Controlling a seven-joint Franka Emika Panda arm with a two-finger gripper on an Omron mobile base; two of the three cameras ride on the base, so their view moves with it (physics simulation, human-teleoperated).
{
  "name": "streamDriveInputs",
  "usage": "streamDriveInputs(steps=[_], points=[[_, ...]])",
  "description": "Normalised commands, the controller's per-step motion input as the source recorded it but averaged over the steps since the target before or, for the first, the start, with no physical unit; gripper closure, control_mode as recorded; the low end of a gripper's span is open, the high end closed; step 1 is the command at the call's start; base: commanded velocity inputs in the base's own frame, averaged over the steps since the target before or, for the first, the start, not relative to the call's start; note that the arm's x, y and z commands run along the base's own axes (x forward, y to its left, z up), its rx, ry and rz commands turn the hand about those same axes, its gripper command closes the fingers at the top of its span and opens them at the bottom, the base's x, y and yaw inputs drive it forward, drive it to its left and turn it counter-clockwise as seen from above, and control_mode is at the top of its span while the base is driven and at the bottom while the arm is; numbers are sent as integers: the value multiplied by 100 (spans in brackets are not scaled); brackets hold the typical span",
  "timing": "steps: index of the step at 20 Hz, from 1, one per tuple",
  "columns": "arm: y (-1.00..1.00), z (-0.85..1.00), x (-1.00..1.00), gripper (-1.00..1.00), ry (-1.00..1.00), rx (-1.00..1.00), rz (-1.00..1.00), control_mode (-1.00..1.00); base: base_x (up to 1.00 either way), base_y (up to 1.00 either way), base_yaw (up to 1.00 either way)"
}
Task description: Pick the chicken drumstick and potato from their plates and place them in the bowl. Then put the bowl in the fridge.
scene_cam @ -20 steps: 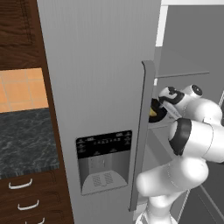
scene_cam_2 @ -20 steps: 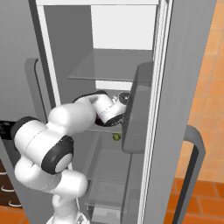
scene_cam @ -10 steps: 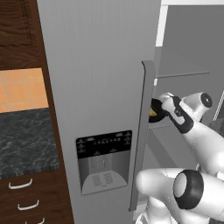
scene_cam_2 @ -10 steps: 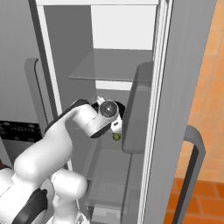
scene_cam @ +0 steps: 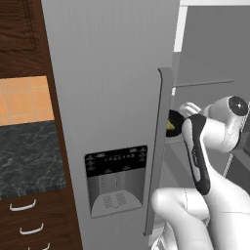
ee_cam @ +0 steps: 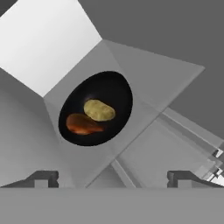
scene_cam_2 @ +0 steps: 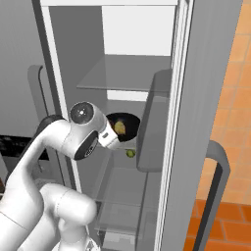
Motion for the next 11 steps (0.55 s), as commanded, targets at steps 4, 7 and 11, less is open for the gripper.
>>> streamDriveInputs(steps=[4,7,11], points=[[18,63,-99,-100,18,-2,28,-100,0,0,0],[50,36,-100,-100,4,-15,26,-100,0,0,0],[87,4,-88,-100,-6,-11,9,-100,0,0,0]])
